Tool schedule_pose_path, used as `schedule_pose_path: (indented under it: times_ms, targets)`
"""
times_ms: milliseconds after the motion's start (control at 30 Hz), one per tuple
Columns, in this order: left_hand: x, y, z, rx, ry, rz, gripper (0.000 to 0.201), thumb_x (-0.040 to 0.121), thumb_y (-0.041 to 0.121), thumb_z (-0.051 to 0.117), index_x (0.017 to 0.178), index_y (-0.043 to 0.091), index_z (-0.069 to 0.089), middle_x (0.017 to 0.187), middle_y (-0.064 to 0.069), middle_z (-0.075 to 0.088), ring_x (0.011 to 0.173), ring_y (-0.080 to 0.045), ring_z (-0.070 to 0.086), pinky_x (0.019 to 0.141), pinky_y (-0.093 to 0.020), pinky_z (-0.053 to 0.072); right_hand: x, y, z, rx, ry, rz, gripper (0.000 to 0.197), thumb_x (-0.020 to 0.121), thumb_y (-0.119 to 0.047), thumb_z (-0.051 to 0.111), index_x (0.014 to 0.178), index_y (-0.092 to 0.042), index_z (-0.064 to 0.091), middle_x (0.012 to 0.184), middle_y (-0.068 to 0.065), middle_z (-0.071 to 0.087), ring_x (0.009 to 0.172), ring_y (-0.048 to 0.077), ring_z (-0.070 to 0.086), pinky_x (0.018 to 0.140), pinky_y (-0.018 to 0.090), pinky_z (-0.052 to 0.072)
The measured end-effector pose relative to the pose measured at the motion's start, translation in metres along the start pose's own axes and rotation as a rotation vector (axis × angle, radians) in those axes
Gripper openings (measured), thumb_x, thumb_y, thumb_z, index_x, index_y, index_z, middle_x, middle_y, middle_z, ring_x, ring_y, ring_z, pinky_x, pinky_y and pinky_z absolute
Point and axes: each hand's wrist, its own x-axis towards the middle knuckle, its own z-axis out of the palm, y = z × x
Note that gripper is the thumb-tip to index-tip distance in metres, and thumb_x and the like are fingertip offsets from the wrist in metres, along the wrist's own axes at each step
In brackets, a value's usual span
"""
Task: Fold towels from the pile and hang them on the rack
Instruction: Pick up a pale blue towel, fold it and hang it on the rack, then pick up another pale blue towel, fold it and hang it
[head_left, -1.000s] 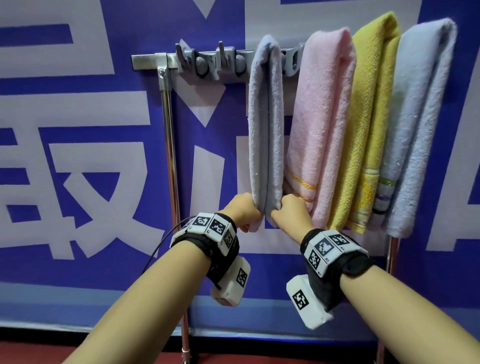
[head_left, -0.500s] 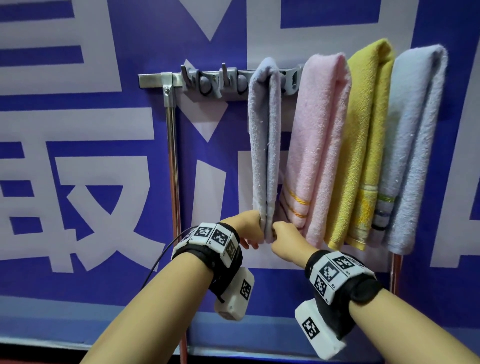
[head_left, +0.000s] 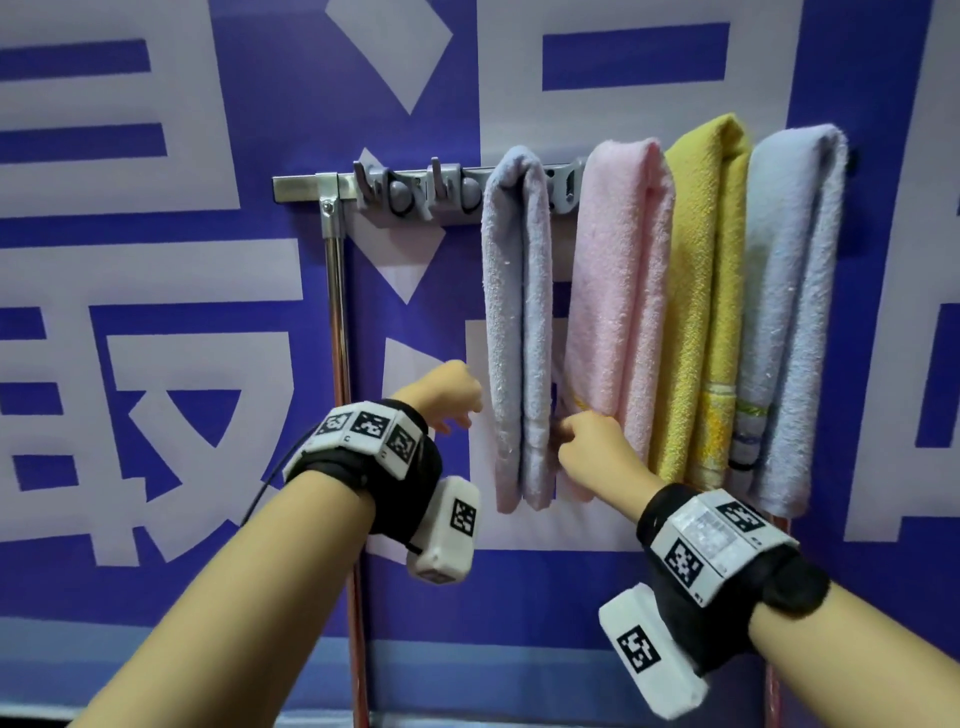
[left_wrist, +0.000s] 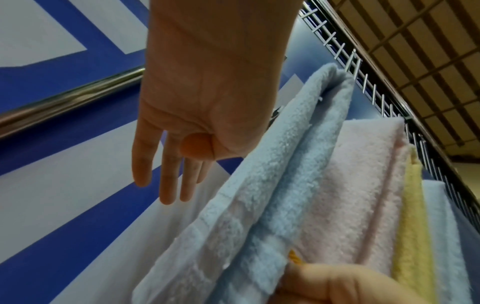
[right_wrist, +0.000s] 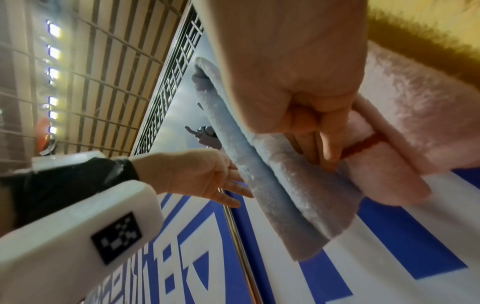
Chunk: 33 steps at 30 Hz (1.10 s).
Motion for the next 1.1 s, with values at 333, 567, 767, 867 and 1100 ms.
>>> schedule_pose_path:
  times_ms: [333, 567, 767, 867, 1100]
  targets:
    - [-0.043, -0.023, 0.035, -0.326, -0.377, -0.093, 0.028, 0.093, 0.001, 0.030, 0.101, 0.011, 0.055, 0.102, -0.006, 0.068, 0.085, -0.020, 0.064, 0.080, -0.035, 0.052, -0.030, 0.016, 0.018, 0.549, -0.108, 0.230, 0.038, 0.093, 0.008, 0.033, 0.125, 0.004, 0.053, 0.117, 0.025, 0.061, 0.083, 0.033, 0.064, 0.056, 0.025, 0.046]
    - [-0.058, -0.064, 0.104, -0.458, -0.523, -0.169, 0.037, 0.094, 0.001, 0.026, 0.114, 0.014, 0.054, 0.099, 0.003, 0.068, 0.080, -0.012, 0.062, 0.071, -0.028, 0.049, -0.071, 0.065, 0.042, 0.754, -0.048, 0.437, 0.036, 0.096, 0.005, 0.027, 0.127, 0.004, 0.045, 0.123, 0.025, 0.058, 0.055, 0.019, 0.067, 0.042, 0.018, 0.048]
    - [-0.073, -0.094, 0.178, -0.629, -0.547, -0.251, 0.033, 0.094, 0.002, 0.032, 0.110, 0.015, 0.058, 0.096, 0.003, 0.068, 0.074, -0.011, 0.060, 0.070, -0.027, 0.049, -0.106, 0.115, 0.063, 0.796, -0.058, 0.616, 0.037, 0.096, 0.004, 0.024, 0.124, 0.005, 0.048, 0.117, 0.026, 0.061, 0.064, 0.022, 0.059, 0.045, 0.018, 0.051]
    - [-0.079, -0.103, 0.206, -0.757, -0.515, -0.315, 0.030, 0.095, 0.003, 0.032, 0.104, 0.015, 0.058, 0.093, 0.003, 0.066, 0.071, -0.011, 0.057, 0.068, -0.025, 0.047, -0.119, 0.136, 0.071, 0.826, -0.048, 0.690, 0.036, 0.096, 0.002, 0.025, 0.124, 0.005, 0.048, 0.098, 0.019, 0.064, 0.065, 0.021, 0.060, 0.048, 0.019, 0.052]
    - [-0.086, -0.110, 0.253, -0.779, -0.497, -0.310, 0.024, 0.093, 0.005, 0.041, 0.099, 0.018, 0.060, 0.084, 0.006, 0.065, 0.066, -0.009, 0.053, 0.064, -0.023, 0.044, -0.126, 0.183, 0.070, 0.814, -0.009, 0.771, 0.038, 0.096, 0.005, 0.023, 0.129, 0.007, 0.043, 0.121, 0.029, 0.057, 0.054, 0.018, 0.065, 0.047, 0.020, 0.051]
